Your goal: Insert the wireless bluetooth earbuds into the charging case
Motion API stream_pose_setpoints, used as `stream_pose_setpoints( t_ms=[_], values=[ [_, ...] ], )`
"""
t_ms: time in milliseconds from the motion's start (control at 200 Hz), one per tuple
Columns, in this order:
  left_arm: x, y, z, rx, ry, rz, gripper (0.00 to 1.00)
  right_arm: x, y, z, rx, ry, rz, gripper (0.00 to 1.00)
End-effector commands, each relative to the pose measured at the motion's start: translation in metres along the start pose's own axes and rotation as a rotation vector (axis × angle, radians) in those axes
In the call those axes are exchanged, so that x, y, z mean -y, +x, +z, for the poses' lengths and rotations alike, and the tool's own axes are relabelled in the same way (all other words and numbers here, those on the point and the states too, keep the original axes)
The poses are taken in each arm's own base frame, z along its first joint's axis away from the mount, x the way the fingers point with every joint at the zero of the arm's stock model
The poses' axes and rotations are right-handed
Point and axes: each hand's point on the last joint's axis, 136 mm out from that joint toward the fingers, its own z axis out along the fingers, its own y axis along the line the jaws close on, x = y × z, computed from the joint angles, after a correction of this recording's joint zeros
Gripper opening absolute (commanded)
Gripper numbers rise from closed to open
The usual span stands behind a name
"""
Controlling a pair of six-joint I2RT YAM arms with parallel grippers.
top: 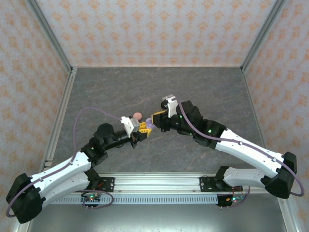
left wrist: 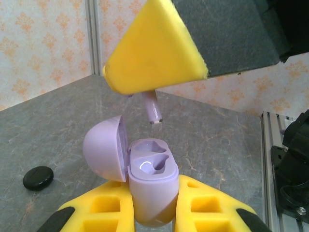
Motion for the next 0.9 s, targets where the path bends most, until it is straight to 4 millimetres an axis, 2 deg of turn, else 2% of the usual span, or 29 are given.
stream_pose_setpoints(
  t_ms=[0,891],
  values=[
    [0.003,-0.02,-0.002,0.061,0.002,0.068,0.0,-0.005,-0.008,-0.009,0.007,-0.012,0.006,0.2],
    [0.002,-0.029,-0.001,0.082,0.001,0.051,0.0,0.008,0.025,0.011,-0.086,0.033,-0.052,0.2]
  ],
)
